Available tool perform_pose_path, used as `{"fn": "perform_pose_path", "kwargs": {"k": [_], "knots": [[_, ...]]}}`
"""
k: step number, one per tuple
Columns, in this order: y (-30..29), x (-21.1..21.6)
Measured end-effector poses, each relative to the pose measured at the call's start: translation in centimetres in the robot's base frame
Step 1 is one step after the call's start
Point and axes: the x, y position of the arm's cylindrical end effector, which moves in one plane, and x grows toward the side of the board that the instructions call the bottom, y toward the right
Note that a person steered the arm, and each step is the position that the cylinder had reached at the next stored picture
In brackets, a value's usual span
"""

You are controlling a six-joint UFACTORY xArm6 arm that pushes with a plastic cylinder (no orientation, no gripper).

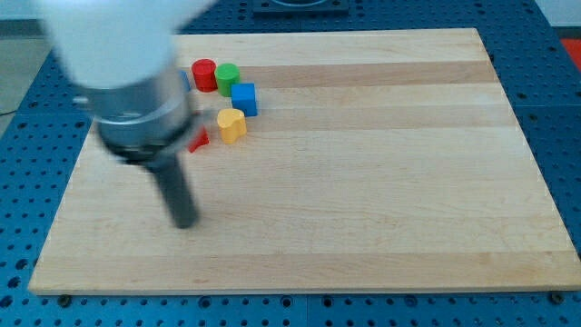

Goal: Separate the hexagon and triangle from the cube and heart

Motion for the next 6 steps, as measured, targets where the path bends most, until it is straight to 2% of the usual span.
{"fn": "perform_pose_path", "kwargs": {"k": [1,2,3,4,5,6], "knots": [[-7.8,-5.5],[-11.5,-9.9],[-10.7,-13.6],[-6.7,-15.4],[-3.0,-12.4],[1.5,-12.1]]}}
